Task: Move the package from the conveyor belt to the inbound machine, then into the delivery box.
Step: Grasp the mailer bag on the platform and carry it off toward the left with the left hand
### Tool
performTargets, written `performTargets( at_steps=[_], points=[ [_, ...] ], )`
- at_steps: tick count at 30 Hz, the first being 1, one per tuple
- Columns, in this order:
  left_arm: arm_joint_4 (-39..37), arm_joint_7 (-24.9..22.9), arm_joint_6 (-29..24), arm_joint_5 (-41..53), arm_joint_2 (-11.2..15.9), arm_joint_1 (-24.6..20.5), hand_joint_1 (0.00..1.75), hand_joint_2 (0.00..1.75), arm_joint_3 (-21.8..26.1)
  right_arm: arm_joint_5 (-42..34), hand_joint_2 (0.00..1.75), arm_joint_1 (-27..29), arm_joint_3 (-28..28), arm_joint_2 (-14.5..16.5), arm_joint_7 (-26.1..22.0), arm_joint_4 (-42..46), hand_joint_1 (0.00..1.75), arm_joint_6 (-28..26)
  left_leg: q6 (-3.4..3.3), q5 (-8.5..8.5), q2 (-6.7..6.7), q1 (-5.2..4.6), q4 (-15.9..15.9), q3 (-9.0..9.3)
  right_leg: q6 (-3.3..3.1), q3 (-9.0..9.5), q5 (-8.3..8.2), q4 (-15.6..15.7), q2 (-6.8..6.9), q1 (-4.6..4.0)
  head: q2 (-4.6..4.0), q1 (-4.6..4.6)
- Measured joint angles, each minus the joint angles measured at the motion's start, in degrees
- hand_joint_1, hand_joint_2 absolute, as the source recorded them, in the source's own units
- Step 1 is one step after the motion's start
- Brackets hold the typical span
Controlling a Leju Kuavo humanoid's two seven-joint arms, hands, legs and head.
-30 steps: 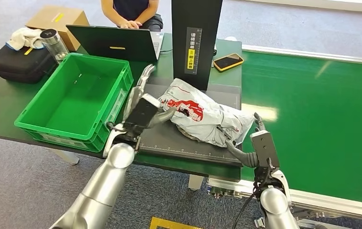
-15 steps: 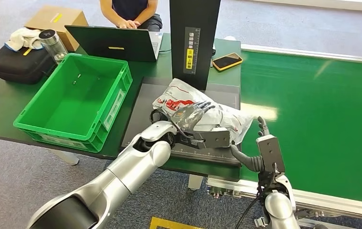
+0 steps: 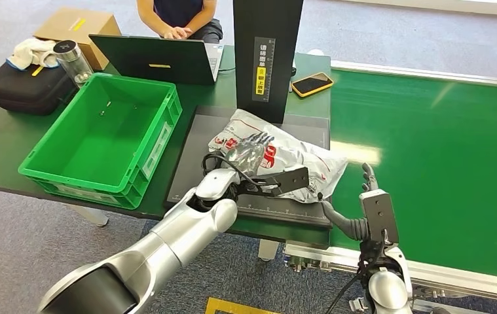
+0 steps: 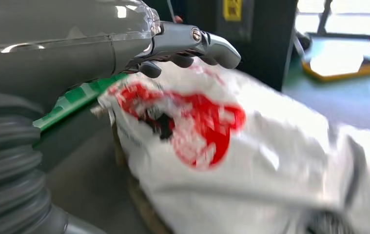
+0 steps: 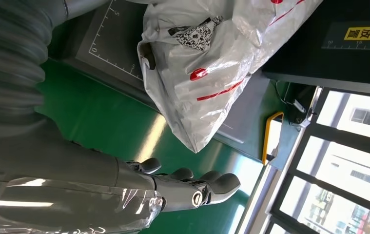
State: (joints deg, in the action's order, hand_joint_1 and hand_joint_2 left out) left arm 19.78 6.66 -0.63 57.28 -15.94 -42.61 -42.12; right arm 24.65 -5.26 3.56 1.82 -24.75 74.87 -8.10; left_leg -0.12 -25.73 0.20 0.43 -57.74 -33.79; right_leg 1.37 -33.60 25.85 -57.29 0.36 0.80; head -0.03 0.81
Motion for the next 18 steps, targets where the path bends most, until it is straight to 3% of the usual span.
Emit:
performTargets(
  at_steps=[1,4,5,10,11,12,14,15,18],
  points=[
    [-0.01,-0.16,-1.83,0.06,-0.01,0.20,0.38,1.75,0.04,0.16,1.75,0.04,0.08,0.08,0.09,0.32,0.00,0.22,0.00,0.00,0.00,0.00,0.00,0.00,0.00,0.00,0.00,0.00,0.00,0.00,-0.01,0.00],
    [-0.07,-0.23,-5.15,0.14,-0.01,0.90,1.64,1.75,0.20,0.38,1.75,0.11,0.26,0.17,0.20,1.00,0.00,0.64,0.00,0.00,0.00,0.00,0.00,0.01,0.00,0.00,0.00,0.00,0.01,0.00,-0.01,0.00],
    [-0.11,-0.16,-5.83,0.16,-0.01,1.16,1.75,1.75,0.26,0.38,1.75,0.16,0.29,0.17,0.22,1.16,0.00,0.74,0.00,0.00,0.00,0.00,0.00,0.01,0.00,0.00,0.00,0.00,0.00,0.00,-0.01,0.00],
    [-0.37,0.03,-7.20,0.81,-0.01,2.24,1.72,1.75,0.69,0.38,1.75,0.30,0.46,0.17,0.46,1.55,0.00,0.86,0.00,0.00,0.00,0.00,0.00,0.00,0.00,0.01,0.00,0.00,0.01,0.00,-0.01,0.01],
    [-0.43,0.03,-7.04,1.01,-0.01,2.44,1.51,1.75,0.71,0.38,1.75,0.29,0.49,0.17,0.51,1.55,0.00,0.89,0.00,0.00,0.00,0.00,0.00,0.00,0.00,0.01,0.00,0.00,0.01,0.00,-0.01,0.01],
    [-0.46,0.04,-6.90,1.15,-0.01,2.63,1.50,1.75,0.71,0.38,1.75,0.29,0.51,0.17,0.54,1.55,0.00,0.92,0.00,0.00,0.00,0.00,0.00,0.00,0.00,0.00,0.00,0.00,0.01,0.00,-0.01,0.00],
    [-0.51,0.31,-6.13,1.54,-0.01,2.92,1.53,1.75,0.71,0.38,1.75,0.26,0.54,0.17,0.57,1.54,0.00,1.02,0.00,0.00,0.00,0.00,0.00,0.00,0.00,0.01,0.00,0.00,0.01,0.00,-0.01,0.00],
    [-0.58,0.64,-5.15,1.92,-0.01,3.02,1.74,1.75,0.70,0.38,1.75,0.21,0.55,0.17,0.57,1.51,0.00,1.07,0.00,0.00,0.00,0.00,0.00,-0.01,0.00,0.01,0.00,0.00,0.01,0.00,-0.01,0.00],
    [-0.95,1.45,-0.31,3.87,-0.13,3.53,1.75,1.75,0.37,0.40,1.75,-0.15,0.55,0.17,0.55,1.23,0.00,1.26,0.00,0.00,0.00,0.00,0.01,0.00,0.00,0.01,0.00,0.00,0.01,0.00,-0.02,0.01]
  ],
)
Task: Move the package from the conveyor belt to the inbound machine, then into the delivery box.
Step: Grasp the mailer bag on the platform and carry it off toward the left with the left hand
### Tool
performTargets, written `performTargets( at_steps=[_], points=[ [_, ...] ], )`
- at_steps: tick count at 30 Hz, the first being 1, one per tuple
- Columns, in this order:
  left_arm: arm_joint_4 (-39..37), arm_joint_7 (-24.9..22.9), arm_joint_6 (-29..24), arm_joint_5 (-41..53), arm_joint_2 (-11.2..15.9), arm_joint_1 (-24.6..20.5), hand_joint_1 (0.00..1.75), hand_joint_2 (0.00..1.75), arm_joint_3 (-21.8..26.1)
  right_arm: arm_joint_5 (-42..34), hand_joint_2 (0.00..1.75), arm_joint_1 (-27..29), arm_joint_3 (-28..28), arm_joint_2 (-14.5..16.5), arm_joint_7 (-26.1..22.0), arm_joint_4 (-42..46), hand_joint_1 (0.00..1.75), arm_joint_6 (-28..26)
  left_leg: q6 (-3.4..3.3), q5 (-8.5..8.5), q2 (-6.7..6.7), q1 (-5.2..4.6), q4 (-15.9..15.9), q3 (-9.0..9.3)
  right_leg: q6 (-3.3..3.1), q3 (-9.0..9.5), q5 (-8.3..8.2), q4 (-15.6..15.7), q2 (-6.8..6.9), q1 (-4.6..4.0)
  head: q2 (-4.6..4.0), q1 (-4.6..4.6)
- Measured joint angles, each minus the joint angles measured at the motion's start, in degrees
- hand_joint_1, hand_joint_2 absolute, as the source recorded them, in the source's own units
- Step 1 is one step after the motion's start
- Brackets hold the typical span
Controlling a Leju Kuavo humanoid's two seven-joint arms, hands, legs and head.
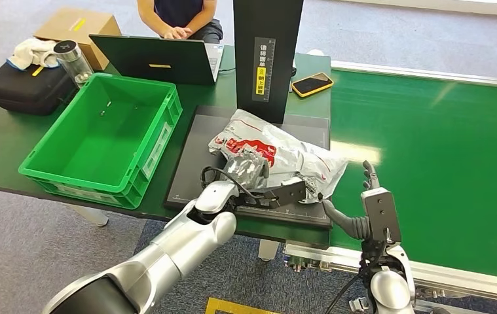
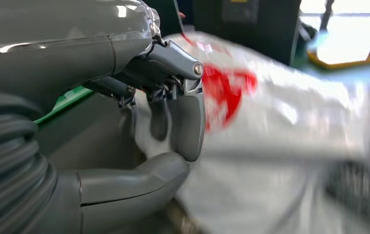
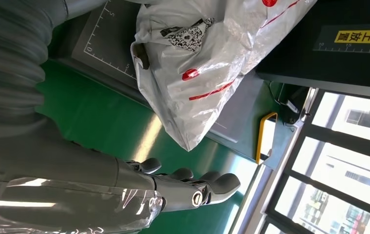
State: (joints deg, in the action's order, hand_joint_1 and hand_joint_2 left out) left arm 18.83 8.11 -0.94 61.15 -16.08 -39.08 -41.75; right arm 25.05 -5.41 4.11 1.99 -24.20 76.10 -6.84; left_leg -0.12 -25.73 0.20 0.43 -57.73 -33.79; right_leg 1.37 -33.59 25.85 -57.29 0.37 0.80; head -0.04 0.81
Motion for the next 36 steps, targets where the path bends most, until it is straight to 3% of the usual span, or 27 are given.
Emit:
performTargets(
  at_steps=[3,4,7,8,12,14,20,25,33,36],
  points=[
    [-0.48,-1.05,3.66,1.42,-0.37,0.92,1.75,1.75,-0.35,0.00,1.75,-0.29,0.00,0.01,-0.09,-0.33,0.00,0.27,0.00,0.00,0.00,0.00,0.00,0.00,0.00,0.00,0.00,0.00,0.00,0.00,0.01,0.01],
    [-0.63,-1.35,4.24,1.60,-0.44,1.17,1.67,1.75,-0.40,0.00,1.75,-0.33,0.00,0.02,-0.13,-0.39,0.00,0.34,0.00,0.00,0.00,0.00,0.00,0.00,0.00,0.00,0.00,0.00,0.00,0.00,0.01,0.00],
    [-0.87,-1.59,4.79,1.77,-0.51,1.56,0.36,1.75,-0.52,0.00,1.75,-0.39,0.00,0.02,-0.21,-0.58,0.00,0.49,0.00,0.00,0.00,0.00,0.00,0.00,0.00,0.00,0.00,0.00,0.00,0.00,0.01,-0.01],
    [-0.91,-1.69,4.99,1.91,-0.54,1.59,0.00,1.75,-0.60,0.00,1.75,-0.40,0.00,0.02,-0.24,-0.64,0.00,0.52,0.00,0.00,0.00,0.00,0.00,0.00,0.00,0.00,0.00,0.00,0.00,0.00,0.01,-0.01],
    [-1.13,-2.16,6.07,3.06,-0.76,1.79,0.00,1.75,-1.38,0.02,1.75,-0.37,0.01,0.05,-0.45,-0.72,0.00,0.17,0.00,0.00,0.00,0.00,0.00,0.00,0.00,-0.01,0.00,0.00,0.00,0.00,0.02,-0.01],
    [-1.21,-1.49,3.77,3.41,-0.98,2.07,0.00,1.75,-1.72,0.02,1.75,-0.21,0.06,0.07,-0.49,-0.68,0.00,-0.14,0.00,0.00,0.00,0.00,0.00,0.01,0.00,-0.01,0.00,0.00,0.00,0.00,0.02,-0.01],
    [-1.20,2.79,-12.72,0.83,-1.61,2.32,0.00,1.75,-0.93,-0.04,1.75,0.68,0.28,0.07,-0.48,-0.59,0.00,-0.35,0.00,0.00,0.00,0.00,0.00,0.01,0.00,-0.01,0.00,0.00,0.00,0.00,0.01,-0.01],
    [-1.17,4.78,-17.65,-1.75,-1.92,2.47,0.00,1.75,0.61,-0.04,1.75,1.07,0.31,0.08,-0.16,-0.16,0.00,-0.46,0.00,0.00,0.00,0.00,0.00,0.02,0.00,-0.01,0.00,0.00,0.00,-0.01,0.00,-0.01],
    [0.89,12.46,-36.99,-9.51,-2.48,2.18,0.00,1.75,8.57,-0.45,1.75,0.62,0.35,0.30,1.58,0.23,0.00,-1.55,0.00,0.00,0.00,0.00,0.00,0.01,0.00,0.01,0.00,-0.01,0.00,-0.01,0.02,0.00],
    [2.03,13.95,-38.41,-8.61,-2.61,2.24,0.00,1.75,10.95,-1.00,1.75,-0.08,0.29,0.28,1.58,-0.38,0.00,-1.99,0.00,0.00,0.00,0.00,0.00,0.01,0.00,0.01,0.00,-0.01,0.01,0.00,0.01,0.00]
  ],
)
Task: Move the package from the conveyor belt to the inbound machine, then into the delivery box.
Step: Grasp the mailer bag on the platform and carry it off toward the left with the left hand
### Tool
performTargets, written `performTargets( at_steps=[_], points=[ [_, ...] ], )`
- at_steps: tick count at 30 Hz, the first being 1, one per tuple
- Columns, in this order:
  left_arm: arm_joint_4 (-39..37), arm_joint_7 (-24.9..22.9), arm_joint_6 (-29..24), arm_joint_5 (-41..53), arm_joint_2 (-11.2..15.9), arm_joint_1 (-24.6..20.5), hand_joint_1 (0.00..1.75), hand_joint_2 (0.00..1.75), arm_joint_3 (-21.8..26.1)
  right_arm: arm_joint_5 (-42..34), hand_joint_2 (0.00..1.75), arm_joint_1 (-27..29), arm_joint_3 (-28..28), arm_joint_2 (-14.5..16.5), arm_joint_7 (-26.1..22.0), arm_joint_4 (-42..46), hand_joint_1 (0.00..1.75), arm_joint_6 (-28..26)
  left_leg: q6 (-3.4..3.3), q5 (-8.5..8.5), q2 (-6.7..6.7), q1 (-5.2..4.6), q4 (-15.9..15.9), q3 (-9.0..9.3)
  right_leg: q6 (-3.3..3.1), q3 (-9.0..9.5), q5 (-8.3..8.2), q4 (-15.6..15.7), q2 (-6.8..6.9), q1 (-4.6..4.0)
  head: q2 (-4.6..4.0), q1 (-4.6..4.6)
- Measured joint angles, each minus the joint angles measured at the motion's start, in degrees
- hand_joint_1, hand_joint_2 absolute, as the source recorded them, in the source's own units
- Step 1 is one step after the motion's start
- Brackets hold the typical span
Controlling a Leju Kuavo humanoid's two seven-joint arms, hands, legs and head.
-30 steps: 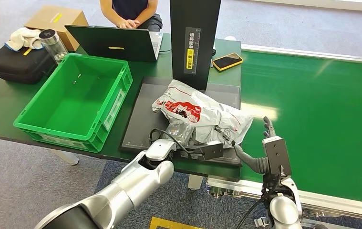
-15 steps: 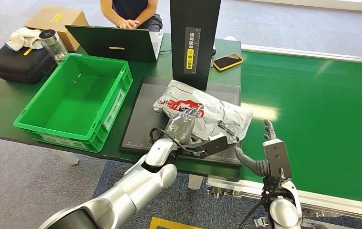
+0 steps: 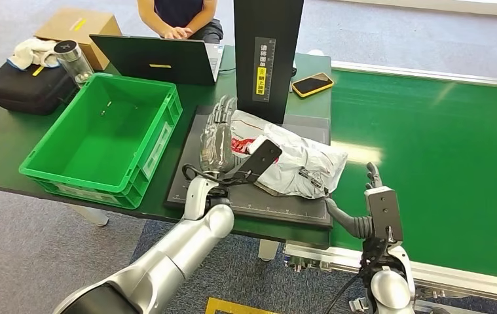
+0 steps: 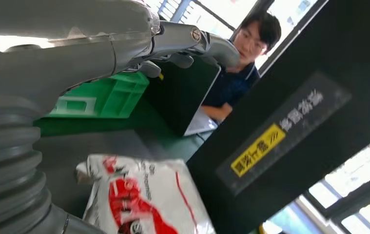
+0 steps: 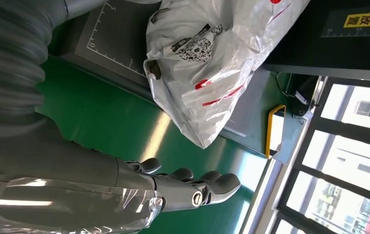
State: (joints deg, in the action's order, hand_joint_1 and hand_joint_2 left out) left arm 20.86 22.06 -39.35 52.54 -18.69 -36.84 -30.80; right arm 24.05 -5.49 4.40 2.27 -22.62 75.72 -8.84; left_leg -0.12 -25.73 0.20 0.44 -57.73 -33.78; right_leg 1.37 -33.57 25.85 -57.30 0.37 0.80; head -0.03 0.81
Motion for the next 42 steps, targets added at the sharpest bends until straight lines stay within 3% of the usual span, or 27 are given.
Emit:
performTargets(
  at_steps=[3,8,17,21,26,27,30,31,36,42],
  points=[
    [-0.11,-2.13,3.78,4.09,-0.18,-0.10,0.00,1.75,0.42,-0.30,1.75,-0.65,-0.20,-0.01,-0.14,-0.73,0.00,-0.37,0.00,0.00,0.01,0.00,0.00,0.00,0.00,0.00,0.00,0.00,0.01,0.00,0.00,0.00],
    [-1.47,-13.29,17.81,13.80,-0.63,-0.63,0.00,1.75,-3.47,-0.41,1.75,-1.17,-0.78,-0.02,-0.45,-1.83,0.00,-0.22,0.00,0.00,0.00,-0.01,-0.01,0.00,0.00,-0.01,0.00,0.00,0.01,0.01,0.00,-0.01],
    [-2.44,-21.55,40.44,14.91,-0.70,-2.06,0.00,1.75,-10.04,0.74,1.75,-0.84,-0.91,-0.02,0.11,-1.66,0.00,1.07,0.00,0.00,0.00,0.00,0.00,0.01,0.00,-0.04,0.00,0.00,0.00,-0.01,0.01,-0.01],
    [-2.46,-24.07,43.63,13.95,-0.70,-2.32,0.00,1.75,-13.19,1.05,1.75,-0.36,-0.66,-0.02,0.34,-1.19,0.00,1.71,0.00,0.00,0.00,0.00,0.00,0.01,0.00,-0.03,0.00,0.00,-0.01,0.00,-0.01,0.00],
    [-2.78,-27.29,42.02,12.53,-0.70,-2.35,0.00,1.75,-15.99,1.51,1.75,0.90,-0.21,-0.02,0.90,-0.06,0.00,2.50,0.00,0.00,0.00,0.00,0.00,0.01,0.00,-0.03,0.00,0.00,0.00,0.00,0.00,0.00],
    [-2.91,-27.74,40.95,12.06,-0.70,-2.25,0.07,1.75,-16.49,1.59,1.75,1.22,-0.06,-0.02,0.92,0.23,0.00,2.69,0.00,0.00,0.00,0.00,0.00,0.00,0.00,-0.03,0.00,0.00,0.00,0.00,0.00,0.00],
    [-3.28,-28.21,36.73,11.01,-0.70,-1.75,1.38,1.75,-17.17,1.68,1.75,1.93,0.38,-0.02,0.98,0.85,0.00,2.86,0.00,0.00,0.00,0.00,0.00,0.00,0.00,-0.03,0.00,0.00,-0.01,0.00,0.00,0.00],
    [-3.42,-28.16,35.37,10.78,-0.70,-1.58,1.75,1.75,-17.27,1.71,1.75,2.06,0.49,-0.02,1.00,0.95,0.00,2.87,0.00,0.00,0.00,0.00,0.00,0.00,0.00,-0.03,0.00,0.00,-0.01,0.00,0.00,0.01],
    [-4.17,-27.41,30.14,10.14,-0.70,-1.07,1.75,1.75,-17.45,1.76,1.75,2.11,0.64,-0.09,1.02,0.91,0.00,3.02,0.00,0.00,0.00,0.00,0.00,0.01,0.00,-0.02,0.00,0.00,-0.01,0.00,-0.01,-0.01],
    [-5.01,-27.02,28.63,9.94,-0.70,-1.06,1.75,1.75,-17.44,1.72,1.75,1.65,0.65,-0.30,0.91,-0.07,0.00,2.96,0.00,0.00,0.00,0.00,0.00,0.01,0.00,0.00,0.00,0.00,0.00,0.00,-0.01,-0.01]
  ],
)
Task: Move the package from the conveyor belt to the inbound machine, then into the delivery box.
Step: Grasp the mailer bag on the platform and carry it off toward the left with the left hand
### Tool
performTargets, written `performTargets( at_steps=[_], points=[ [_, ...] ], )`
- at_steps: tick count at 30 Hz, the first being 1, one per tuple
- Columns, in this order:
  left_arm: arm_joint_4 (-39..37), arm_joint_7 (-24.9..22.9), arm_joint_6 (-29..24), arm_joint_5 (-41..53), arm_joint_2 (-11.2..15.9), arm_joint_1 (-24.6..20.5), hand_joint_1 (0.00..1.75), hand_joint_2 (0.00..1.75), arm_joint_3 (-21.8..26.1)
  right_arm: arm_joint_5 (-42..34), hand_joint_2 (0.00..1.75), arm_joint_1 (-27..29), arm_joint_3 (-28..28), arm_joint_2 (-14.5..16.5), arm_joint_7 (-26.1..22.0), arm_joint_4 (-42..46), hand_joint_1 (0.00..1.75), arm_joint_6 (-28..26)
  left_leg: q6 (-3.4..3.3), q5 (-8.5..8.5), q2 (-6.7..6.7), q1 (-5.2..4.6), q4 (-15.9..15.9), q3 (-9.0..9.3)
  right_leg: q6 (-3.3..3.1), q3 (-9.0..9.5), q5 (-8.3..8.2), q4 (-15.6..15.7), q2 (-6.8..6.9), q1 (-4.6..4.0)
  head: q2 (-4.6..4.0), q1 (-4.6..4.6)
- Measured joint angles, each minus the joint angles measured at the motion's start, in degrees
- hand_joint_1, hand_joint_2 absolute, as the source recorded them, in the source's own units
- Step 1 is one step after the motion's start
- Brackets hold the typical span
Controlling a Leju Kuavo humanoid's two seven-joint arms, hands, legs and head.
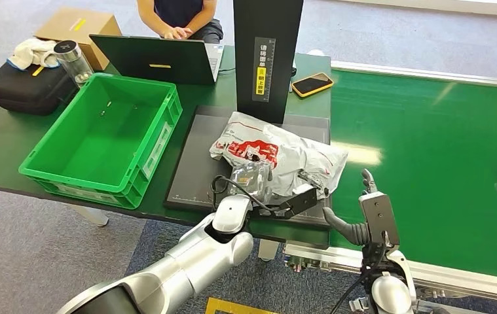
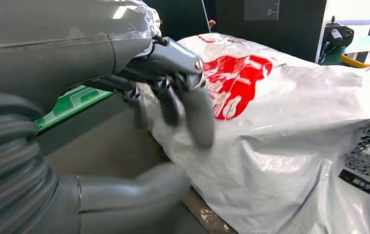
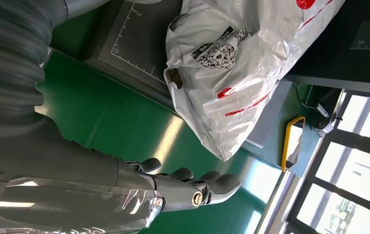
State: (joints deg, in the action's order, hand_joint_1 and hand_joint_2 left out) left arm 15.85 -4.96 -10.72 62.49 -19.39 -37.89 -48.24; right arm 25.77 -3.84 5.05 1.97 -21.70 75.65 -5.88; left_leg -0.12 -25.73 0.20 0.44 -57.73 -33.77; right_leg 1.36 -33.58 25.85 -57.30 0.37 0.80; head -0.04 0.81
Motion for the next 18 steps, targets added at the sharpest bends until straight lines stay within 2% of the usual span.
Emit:
performTargets(
  at_steps=[8,9,12,13,16,18],
  points=[
    [-0.80,0.24,0.34,0.04,0.00,0.47,1.75,1.75,0.01,0.00,1.75,-0.19,0.00,-0.05,0.00,-0.51,0.00,-0.31,0.00,0.00,0.00,0.00,0.00,0.00,0.00,-0.01,0.00,0.00,0.00,0.00,0.01,0.01],
    [-0.85,0.33,0.30,0.02,0.00,0.58,1.53,1.75,0.02,0.00,1.75,-0.20,0.00,-0.08,0.00,-0.51,0.00,-0.31,0.00,0.00,0.00,0.00,0.00,0.00,0.00,-0.01,0.00,0.00,0.00,0.00,0.00,0.01],
    [-1.04,1.58,-1.50,-0.49,0.00,0.86,0.22,1.75,0.32,0.00,1.75,-0.18,0.01,-0.11,0.00,-0.51,0.00,-0.32,0.00,0.00,0.00,0.00,0.00,0.00,0.00,-0.02,0.00,0.00,0.00,0.00,-0.01,0.01],
    [-1.07,2.43,-3.05,-0.98,0.00,0.97,0.00,1.75,0.51,0.00,1.75,-0.16,0.02,-0.11,0.00,-0.51,0.00,-0.33,0.00,0.00,0.00,0.00,0.00,0.00,0.00,-0.02,0.00,0.00,0.00,0.00,-0.01,0.01],
    [-1.05,6.45,-11.66,-3.69,-0.02,1.10,0.00,1.75,1.69,0.00,1.75,-0.09,0.09,-0.11,0.02,-0.51,0.00,-0.38,0.00,0.00,0.00,0.00,0.00,0.01,0.00,-0.02,0.00,0.00,0.00,0.00,0.00,0.01],
    [-0.05,11.92,-19.56,-5.26,-0.08,1.66,0.00,1.75,4.06,0.09,1.75,-0.02,0.11,-0.11,0.18,-0.51,0.00,-0.45,0.00,0.00,-0.01,0.00,0.00,0.00,0.00,-0.03,0.00,0.00,-0.02,0.00,0.00,0.01]
  ],
)
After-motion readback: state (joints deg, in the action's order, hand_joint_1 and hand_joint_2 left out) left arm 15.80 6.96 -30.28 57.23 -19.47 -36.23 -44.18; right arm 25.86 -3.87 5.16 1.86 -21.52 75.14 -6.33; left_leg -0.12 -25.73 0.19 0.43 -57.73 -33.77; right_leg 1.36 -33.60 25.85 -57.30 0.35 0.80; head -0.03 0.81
